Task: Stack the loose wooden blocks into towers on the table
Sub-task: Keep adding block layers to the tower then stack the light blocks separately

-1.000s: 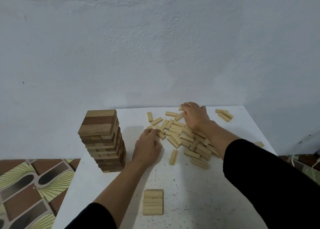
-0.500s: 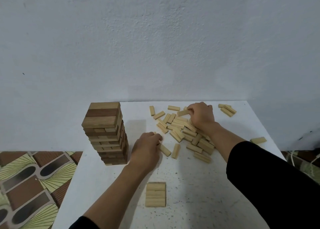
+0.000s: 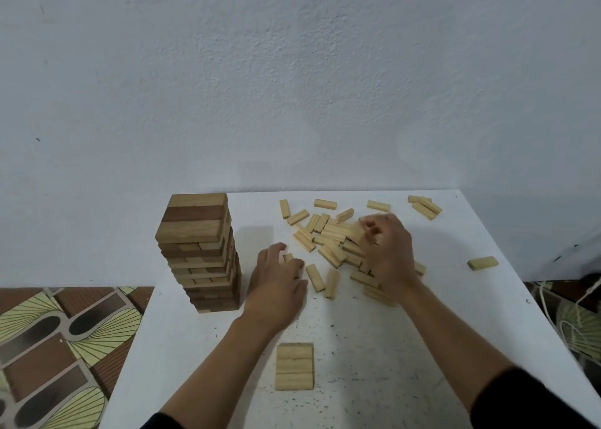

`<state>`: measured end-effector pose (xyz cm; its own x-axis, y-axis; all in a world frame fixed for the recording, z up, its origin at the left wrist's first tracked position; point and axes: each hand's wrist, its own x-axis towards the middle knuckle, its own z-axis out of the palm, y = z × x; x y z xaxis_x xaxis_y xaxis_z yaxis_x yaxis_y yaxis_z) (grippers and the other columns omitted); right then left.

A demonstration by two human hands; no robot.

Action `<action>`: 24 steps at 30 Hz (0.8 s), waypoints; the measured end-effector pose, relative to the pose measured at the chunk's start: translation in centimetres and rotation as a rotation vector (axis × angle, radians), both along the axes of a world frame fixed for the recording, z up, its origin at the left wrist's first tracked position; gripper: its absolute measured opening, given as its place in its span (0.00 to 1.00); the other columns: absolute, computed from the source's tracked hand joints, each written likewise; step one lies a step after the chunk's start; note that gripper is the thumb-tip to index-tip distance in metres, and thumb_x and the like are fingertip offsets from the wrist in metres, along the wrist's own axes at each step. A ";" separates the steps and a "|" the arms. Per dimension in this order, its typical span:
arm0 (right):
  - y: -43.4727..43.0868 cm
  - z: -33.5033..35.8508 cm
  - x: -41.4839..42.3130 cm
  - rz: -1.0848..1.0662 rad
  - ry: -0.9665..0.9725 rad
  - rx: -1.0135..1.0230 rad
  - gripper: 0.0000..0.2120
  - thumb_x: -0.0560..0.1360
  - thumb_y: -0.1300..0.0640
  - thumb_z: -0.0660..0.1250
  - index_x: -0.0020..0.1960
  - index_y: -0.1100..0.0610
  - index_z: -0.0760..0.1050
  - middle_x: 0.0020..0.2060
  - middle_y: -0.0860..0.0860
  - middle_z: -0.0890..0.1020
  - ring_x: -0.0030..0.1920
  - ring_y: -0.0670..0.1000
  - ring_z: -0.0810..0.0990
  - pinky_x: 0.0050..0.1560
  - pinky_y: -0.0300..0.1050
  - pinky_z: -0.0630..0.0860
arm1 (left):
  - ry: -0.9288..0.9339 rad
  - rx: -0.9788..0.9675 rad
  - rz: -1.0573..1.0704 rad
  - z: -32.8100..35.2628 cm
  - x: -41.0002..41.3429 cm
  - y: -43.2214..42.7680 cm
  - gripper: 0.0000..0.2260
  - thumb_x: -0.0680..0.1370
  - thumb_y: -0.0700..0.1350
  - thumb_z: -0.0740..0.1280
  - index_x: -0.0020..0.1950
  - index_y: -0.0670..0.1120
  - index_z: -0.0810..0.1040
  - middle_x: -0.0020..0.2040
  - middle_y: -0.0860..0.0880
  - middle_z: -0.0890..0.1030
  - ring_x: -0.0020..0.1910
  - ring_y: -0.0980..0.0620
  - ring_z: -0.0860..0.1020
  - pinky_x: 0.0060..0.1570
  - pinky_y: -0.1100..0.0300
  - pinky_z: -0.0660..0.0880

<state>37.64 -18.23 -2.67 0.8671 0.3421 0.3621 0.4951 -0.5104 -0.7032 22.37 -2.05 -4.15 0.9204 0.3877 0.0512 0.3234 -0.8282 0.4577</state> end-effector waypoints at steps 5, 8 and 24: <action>-3.4 0.2 -6.8 0.134 0.068 0.042 0.16 0.75 0.65 0.73 0.61 0.53 0.80 0.44 0.45 0.79 0.42 0.43 0.80 0.41 0.29 0.76 | -0.089 -0.063 -0.061 -0.6 -1.2 0.3 0.18 0.80 0.42 0.65 0.71 0.50 0.75 0.66 0.51 0.72 0.64 0.51 0.69 0.60 0.56 0.73; -3.6 -0.7 -7.7 0.174 0.016 -0.053 0.12 0.73 0.65 0.74 0.55 0.57 0.85 0.44 0.47 0.77 0.40 0.44 0.78 0.40 0.29 0.75 | -0.113 -0.124 -0.056 -0.6 -2.0 0.1 0.19 0.78 0.43 0.70 0.69 0.52 0.76 0.63 0.55 0.73 0.62 0.54 0.70 0.59 0.61 0.71; -2.8 -0.2 -8.0 0.251 0.065 -0.402 0.11 0.78 0.51 0.68 0.55 0.57 0.82 0.49 0.46 0.74 0.46 0.46 0.75 0.48 0.42 0.76 | 0.045 -0.051 -0.321 -0.2 -2.5 0.9 0.19 0.80 0.51 0.67 0.71 0.62 0.73 0.62 0.55 0.68 0.60 0.52 0.65 0.61 0.49 0.68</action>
